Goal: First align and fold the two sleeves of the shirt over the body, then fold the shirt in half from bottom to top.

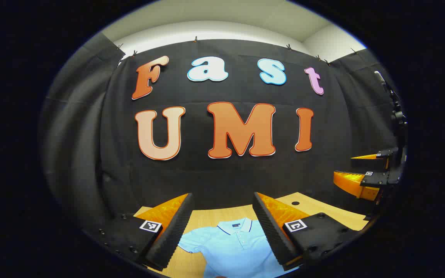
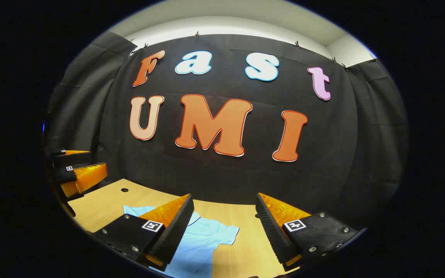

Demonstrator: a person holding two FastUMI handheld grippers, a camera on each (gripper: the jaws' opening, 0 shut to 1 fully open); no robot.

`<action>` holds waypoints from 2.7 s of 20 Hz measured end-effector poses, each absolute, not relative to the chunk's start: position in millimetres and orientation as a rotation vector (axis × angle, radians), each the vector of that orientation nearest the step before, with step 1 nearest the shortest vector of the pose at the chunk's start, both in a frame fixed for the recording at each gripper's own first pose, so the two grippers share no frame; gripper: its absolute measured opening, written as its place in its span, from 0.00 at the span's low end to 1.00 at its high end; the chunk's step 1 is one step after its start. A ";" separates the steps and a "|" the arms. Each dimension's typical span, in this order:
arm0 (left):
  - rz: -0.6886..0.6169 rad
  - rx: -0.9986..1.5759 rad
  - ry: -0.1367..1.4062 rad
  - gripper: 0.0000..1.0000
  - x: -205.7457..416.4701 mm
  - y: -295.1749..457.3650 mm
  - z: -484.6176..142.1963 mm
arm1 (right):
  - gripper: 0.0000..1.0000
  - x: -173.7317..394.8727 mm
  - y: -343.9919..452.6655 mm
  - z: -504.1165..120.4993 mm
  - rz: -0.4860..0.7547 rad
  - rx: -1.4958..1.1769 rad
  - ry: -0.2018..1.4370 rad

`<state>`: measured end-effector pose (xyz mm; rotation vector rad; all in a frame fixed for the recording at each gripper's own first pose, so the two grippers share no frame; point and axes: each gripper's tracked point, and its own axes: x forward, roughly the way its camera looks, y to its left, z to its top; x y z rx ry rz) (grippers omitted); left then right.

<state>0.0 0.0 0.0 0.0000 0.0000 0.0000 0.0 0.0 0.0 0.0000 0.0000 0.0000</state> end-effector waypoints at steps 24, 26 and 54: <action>-0.009 0.031 -0.030 0.99 -0.2 -1.9 9.0 | 0.98 46.3 -7.6 -51.9 -0.038 0.026 0.223; -0.027 0.027 -0.037 0.99 -1.0 3.1 7.5 | 0.98 52.7 -5.3 -60.4 -0.046 0.009 0.266; 0.314 0.122 0.033 1.00 14.8 29.4 -8.2 | 0.86 187.1 -15.2 -303.5 0.095 0.073 1.010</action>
